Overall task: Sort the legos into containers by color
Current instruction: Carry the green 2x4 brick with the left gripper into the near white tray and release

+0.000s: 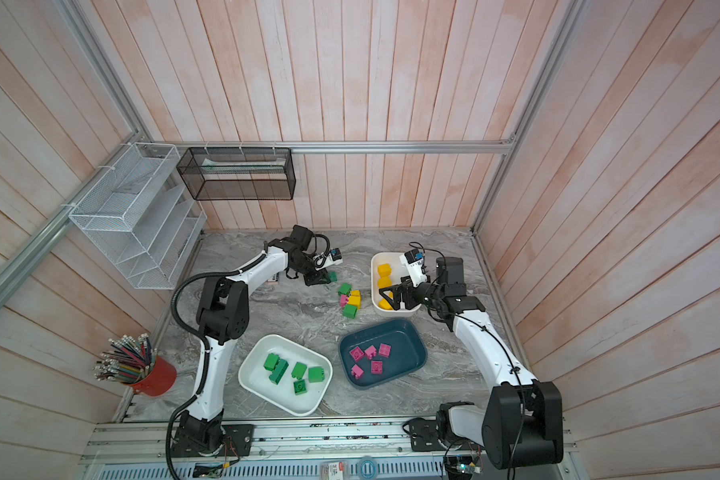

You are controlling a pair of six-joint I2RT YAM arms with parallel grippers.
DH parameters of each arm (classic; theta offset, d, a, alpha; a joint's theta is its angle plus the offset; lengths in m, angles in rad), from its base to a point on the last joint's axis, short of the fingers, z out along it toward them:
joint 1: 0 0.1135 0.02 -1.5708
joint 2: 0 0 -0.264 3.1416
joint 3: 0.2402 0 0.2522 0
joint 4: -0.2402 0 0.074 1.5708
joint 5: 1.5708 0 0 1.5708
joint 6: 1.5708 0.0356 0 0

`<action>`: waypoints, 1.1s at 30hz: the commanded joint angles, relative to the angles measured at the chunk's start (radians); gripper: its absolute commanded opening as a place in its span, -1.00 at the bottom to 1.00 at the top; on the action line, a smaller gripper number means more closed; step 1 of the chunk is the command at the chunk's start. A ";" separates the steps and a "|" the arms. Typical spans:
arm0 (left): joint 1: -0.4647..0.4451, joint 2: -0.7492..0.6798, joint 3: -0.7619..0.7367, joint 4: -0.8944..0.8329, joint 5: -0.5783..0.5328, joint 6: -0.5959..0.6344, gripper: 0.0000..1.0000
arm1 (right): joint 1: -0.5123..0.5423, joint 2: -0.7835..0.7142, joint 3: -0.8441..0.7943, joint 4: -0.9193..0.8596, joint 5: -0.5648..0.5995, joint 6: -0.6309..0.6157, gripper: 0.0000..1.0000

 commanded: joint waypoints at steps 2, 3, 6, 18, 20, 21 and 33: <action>-0.032 -0.280 -0.181 0.102 -0.084 -0.228 -0.44 | 0.019 -0.014 0.024 -0.015 -0.017 -0.010 0.96; -0.040 -0.342 -0.251 0.132 -0.120 -0.290 -0.43 | 0.023 -0.015 0.021 -0.013 -0.018 -0.010 0.96; -0.077 -0.507 -0.432 0.182 -0.201 -0.460 -0.40 | 0.036 -0.009 0.020 -0.009 -0.021 -0.009 0.96; -0.346 -0.993 -0.922 0.028 -0.395 -1.010 -0.37 | 0.059 -0.014 0.023 -0.011 -0.009 -0.020 0.96; -0.400 -1.059 -0.974 0.005 -0.415 -1.090 -0.36 | 0.061 -0.015 0.025 -0.017 -0.003 -0.023 0.96; -0.426 -1.091 -0.998 0.010 -0.434 -1.136 -0.38 | 0.062 -0.012 0.026 -0.017 -0.003 -0.023 0.96; -0.524 -1.208 -1.188 -0.027 -0.429 -1.445 -0.38 | 0.097 0.047 0.080 -0.034 -0.001 -0.045 0.96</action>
